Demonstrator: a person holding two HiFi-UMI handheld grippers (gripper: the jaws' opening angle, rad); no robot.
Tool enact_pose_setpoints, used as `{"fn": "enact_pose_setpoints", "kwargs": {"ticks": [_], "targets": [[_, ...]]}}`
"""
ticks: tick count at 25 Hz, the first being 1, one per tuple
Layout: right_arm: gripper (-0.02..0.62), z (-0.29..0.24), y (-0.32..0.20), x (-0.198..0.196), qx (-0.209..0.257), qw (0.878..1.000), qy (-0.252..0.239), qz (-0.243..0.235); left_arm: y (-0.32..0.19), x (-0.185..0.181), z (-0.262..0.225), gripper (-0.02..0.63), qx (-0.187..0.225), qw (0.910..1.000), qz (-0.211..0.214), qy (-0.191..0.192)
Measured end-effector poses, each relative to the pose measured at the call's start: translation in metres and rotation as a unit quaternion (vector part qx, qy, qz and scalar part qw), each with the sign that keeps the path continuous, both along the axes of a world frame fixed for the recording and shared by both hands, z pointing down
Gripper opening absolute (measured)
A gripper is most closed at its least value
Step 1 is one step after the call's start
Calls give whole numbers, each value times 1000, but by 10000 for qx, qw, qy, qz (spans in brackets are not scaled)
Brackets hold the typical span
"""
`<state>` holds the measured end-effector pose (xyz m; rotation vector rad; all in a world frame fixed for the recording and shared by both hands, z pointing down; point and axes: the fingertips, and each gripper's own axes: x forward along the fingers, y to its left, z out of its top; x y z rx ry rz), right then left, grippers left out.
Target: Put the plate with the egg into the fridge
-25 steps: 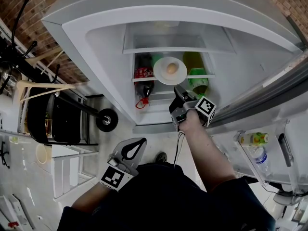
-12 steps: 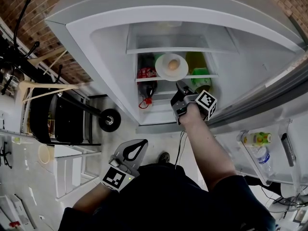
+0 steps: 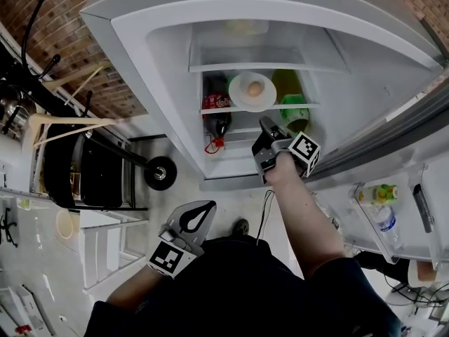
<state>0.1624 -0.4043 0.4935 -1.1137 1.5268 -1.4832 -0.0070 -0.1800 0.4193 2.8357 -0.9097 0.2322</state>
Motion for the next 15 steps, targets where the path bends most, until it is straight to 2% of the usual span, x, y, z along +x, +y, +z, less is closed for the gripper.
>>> {"fn": "enact_pose_setpoints", "kwargs": {"ticks": [10, 13, 15], "targets": [[11, -13, 88, -28, 360, 9963, 780, 53, 13, -21, -10, -9, 7, 9989, 414, 238], [9, -22, 117, -50, 671, 9888, 1333, -70, 14, -33, -11, -9, 42, 9985, 490, 258], [9, -31, 138, -67, 946, 9779, 1851, -228, 14, -36, -13, -9, -7, 9982, 544, 263]]}}
